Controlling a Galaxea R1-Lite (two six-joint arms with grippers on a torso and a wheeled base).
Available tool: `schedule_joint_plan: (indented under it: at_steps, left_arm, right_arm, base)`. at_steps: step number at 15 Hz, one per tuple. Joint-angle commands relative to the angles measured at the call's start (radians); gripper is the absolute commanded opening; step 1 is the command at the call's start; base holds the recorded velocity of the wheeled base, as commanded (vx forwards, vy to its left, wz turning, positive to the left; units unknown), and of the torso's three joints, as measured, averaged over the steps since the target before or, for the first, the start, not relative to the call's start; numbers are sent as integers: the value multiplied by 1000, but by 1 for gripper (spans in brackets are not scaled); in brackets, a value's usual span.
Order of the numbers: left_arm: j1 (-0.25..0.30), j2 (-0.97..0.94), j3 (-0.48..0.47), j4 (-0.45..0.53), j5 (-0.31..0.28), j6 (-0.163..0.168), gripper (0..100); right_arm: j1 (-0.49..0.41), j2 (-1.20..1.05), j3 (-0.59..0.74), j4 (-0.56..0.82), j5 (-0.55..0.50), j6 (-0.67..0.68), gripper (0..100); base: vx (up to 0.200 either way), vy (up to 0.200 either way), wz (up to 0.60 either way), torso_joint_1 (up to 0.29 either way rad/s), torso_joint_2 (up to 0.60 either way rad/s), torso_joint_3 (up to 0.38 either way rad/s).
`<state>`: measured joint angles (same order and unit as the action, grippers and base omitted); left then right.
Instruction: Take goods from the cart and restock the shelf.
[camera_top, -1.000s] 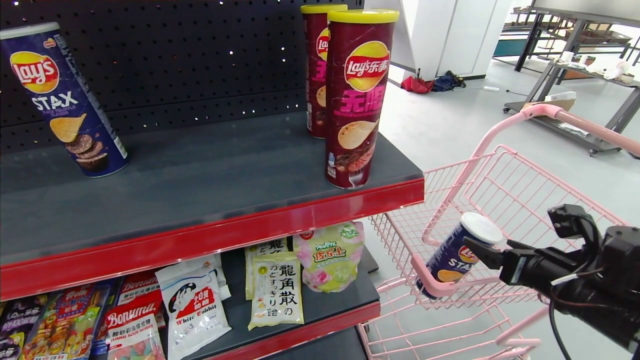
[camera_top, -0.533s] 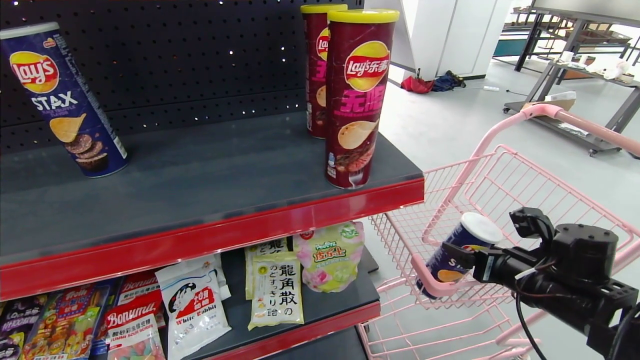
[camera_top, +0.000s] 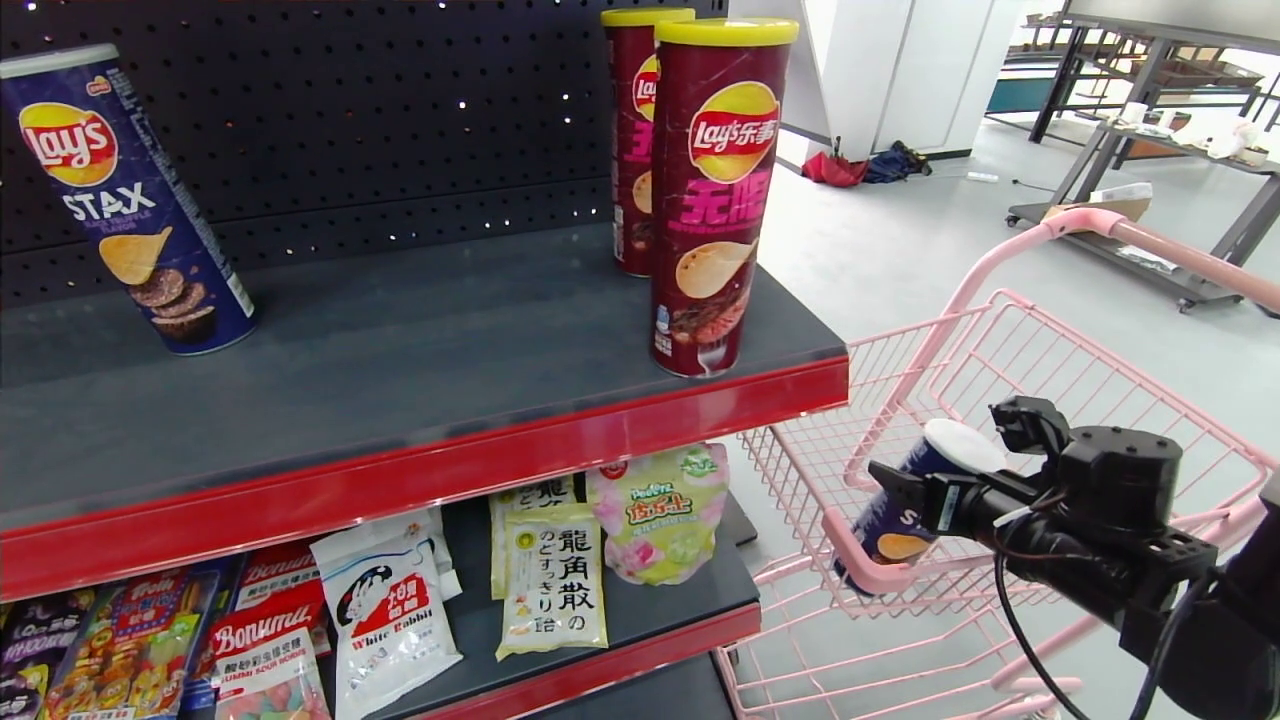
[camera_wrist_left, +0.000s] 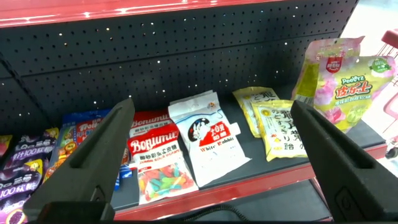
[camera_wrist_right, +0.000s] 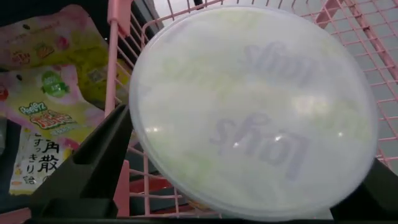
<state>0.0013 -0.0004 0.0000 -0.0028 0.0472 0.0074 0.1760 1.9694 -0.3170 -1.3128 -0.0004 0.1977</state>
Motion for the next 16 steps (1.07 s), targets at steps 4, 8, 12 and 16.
schedule_joint_plan:
  at_steps: [4, 8, 12, 16]
  left_arm:
    - [0, 0, 0, 0, 0, 0, 100]
    - [0, 0, 0, 0, 0, 0, 100]
    - [0, 0, 0, 0, 0, 0, 100]
    - [0, 0, 0, 0, 0, 0, 100]
  right_arm:
    - [-6, 29, -33, 0, -1, 0, 0]
    - [2, 55, -57, -17, -24, 2, 0]
    - [-1, 37, -85, -17, -29, -14, 0]
    - [-90, -152, -382, 236, 5, -184, 0]
  base:
    - [0, 0, 0, 0, 0, 0]
    - [0, 0, 0, 0, 0, 0]
    - [0, 0, 0, 0, 0, 0]
    - [0, 0, 0, 0, 0, 0]
